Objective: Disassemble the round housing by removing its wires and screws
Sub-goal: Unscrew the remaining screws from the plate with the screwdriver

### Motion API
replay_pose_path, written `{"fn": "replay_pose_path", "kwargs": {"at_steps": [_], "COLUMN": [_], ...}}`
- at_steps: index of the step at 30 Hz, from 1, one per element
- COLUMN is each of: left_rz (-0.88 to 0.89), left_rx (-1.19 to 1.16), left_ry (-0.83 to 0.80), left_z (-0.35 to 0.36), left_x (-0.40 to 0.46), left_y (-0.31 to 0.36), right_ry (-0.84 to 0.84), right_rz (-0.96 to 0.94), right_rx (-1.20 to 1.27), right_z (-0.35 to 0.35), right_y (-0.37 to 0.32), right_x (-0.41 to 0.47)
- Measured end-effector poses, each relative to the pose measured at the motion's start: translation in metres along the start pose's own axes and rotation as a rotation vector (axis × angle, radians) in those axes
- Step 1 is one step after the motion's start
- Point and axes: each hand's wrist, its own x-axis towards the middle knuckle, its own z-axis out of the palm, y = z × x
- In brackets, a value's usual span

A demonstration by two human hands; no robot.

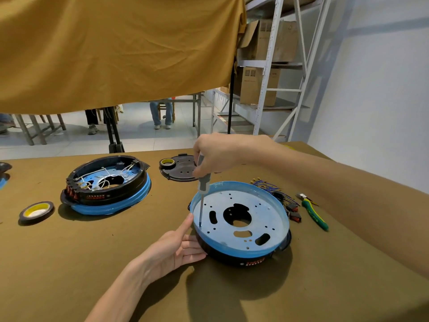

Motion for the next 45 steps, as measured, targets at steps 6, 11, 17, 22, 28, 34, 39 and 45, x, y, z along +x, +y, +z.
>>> {"fn": "replay_pose_path", "kwargs": {"at_steps": [6,11,17,22,28,34,39,45], "left_rz": [-0.022,-0.015,-0.024,-0.02,-0.075,-0.106,-0.108,-0.103], "left_rx": [-0.031,-0.027,-0.013,0.001,0.021,-0.07,-0.044,-0.047], "left_ry": [0.004,0.002,0.03,0.052,-0.057,-0.05,-0.045,-0.034], "left_z": [-0.002,-0.001,0.001,0.007,0.005,0.007,0.009,0.01], "left_x": [0.002,0.002,0.001,-0.002,-0.013,-0.018,-0.019,-0.018], "left_y": [0.001,0.0,0.002,0.003,0.001,0.001,0.001,0.0], "right_ry": [-0.04,0.138,-0.092,0.154,-0.01,0.08,0.045,0.061], "right_rz": [-0.114,-0.1,-0.279,-0.112,-0.16,-0.1,-0.126,-0.08], "right_rx": [-0.102,-0.356,0.066,-0.25,0.021,-0.154,-0.095,-0.134], "right_z": [0.001,0.012,-0.006,0.008,-0.004,0.007,0.004,0.006], "right_y": [-0.01,-0.006,-0.001,-0.005,0.002,0.003,0.006,0.004], "right_x": [-0.002,0.004,-0.01,-0.012,-0.022,-0.032,-0.031,-0.032]}}
